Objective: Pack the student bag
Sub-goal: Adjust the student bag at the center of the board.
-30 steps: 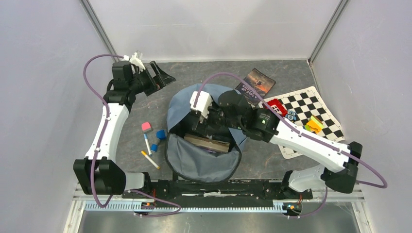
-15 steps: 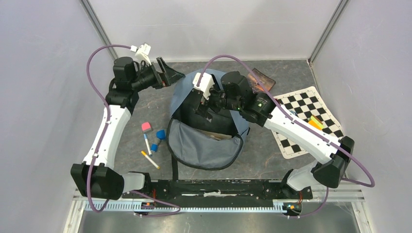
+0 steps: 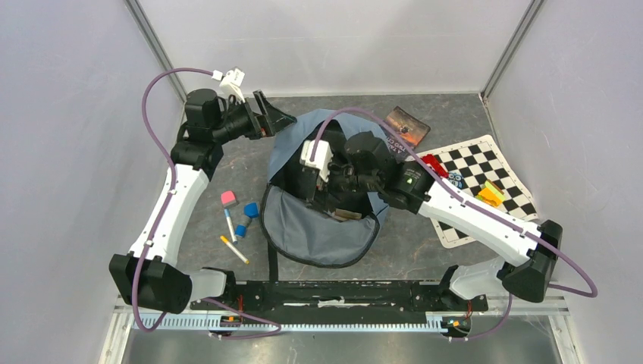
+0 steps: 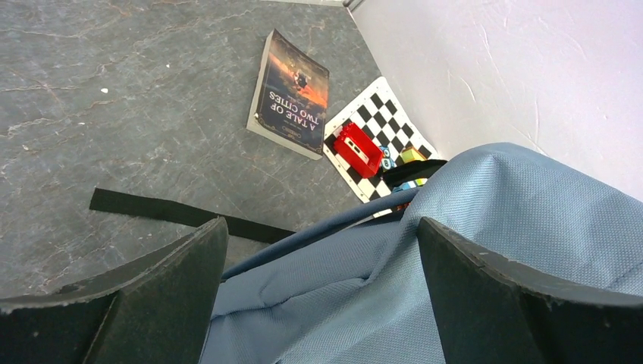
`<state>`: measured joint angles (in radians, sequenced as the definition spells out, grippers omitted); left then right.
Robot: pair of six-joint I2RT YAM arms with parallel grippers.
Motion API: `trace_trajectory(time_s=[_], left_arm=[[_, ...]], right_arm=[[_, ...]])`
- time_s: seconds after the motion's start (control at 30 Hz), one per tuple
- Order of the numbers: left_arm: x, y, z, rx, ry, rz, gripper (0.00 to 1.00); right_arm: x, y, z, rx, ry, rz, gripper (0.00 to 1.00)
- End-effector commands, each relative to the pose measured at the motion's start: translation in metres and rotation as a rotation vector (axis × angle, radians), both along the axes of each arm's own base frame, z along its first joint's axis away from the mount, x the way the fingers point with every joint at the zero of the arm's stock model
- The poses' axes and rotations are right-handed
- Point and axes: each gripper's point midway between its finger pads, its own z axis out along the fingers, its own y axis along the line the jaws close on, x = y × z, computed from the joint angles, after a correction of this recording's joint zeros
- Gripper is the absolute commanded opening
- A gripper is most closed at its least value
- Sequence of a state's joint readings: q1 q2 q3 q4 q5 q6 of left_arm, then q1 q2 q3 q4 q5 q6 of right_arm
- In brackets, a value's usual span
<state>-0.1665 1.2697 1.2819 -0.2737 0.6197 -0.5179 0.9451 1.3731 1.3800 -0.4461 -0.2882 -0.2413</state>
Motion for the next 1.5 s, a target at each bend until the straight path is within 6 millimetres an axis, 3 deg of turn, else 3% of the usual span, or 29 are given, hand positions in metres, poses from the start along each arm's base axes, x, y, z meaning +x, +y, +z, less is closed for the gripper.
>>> trace_trajectory(time_s=[0.0,0.07,0.2,0.37,0.5,0.73,0.8,0.9,0.97,1.03,1.13,1.23,1.33,1.47], left_arm=[[0.004,0.0,0.016,0.025,-0.079,0.01,1.0],[0.005,0.001,0.017,0.031,-0.081,0.017,1.0],[0.006,0.003,0.02,0.046,-0.086,0.027,1.0],[0.002,0.005,0.034,0.032,-0.115,0.045,1.0],[-0.005,0.008,0.059,0.014,-0.162,0.061,1.0],[-0.003,0.026,0.091,0.032,-0.202,0.163,1.0],[-0.003,0.024,0.097,0.024,-0.21,0.148,1.0],[-0.005,0.022,0.091,0.019,-0.193,0.137,1.0],[-0.003,0.026,0.08,0.035,-0.167,0.161,1.0],[0.003,0.03,0.066,0.036,-0.12,0.197,1.0],[0.011,0.026,0.05,-0.027,-0.073,0.216,1.0],[0.021,0.027,0.037,-0.037,-0.038,0.25,1.0],[0.029,0.031,0.025,-0.01,0.007,0.27,1.0],[0.039,0.041,0.004,0.015,0.085,0.308,1.0]], right_arm=[[-0.037,0.0,-0.003,-0.031,0.006,0.084,0.98],[-0.053,0.005,0.012,-0.013,-0.004,0.128,0.98],[-0.073,0.013,0.084,0.143,-0.03,0.187,0.98],[-0.063,0.004,0.167,0.331,-0.116,0.089,0.98],[-0.034,-0.014,0.207,0.414,-0.207,-0.092,0.98],[0.05,-0.064,0.262,0.513,-0.277,-0.412,0.98],[0.075,-0.074,0.267,0.529,-0.265,-0.487,0.98],[0.1,-0.077,0.254,0.516,-0.223,-0.545,0.98],[0.099,-0.066,0.236,0.486,-0.185,-0.475,0.98],[0.071,-0.044,0.217,0.444,-0.163,-0.262,0.98],[0.043,-0.033,0.152,0.357,-0.078,-0.101,0.98],[0.024,-0.036,0.093,0.238,0.003,-0.04,0.98],[-0.009,-0.028,0.06,0.171,0.044,0.04,0.98],[-0.065,-0.006,0.042,0.142,0.034,0.169,0.98]])
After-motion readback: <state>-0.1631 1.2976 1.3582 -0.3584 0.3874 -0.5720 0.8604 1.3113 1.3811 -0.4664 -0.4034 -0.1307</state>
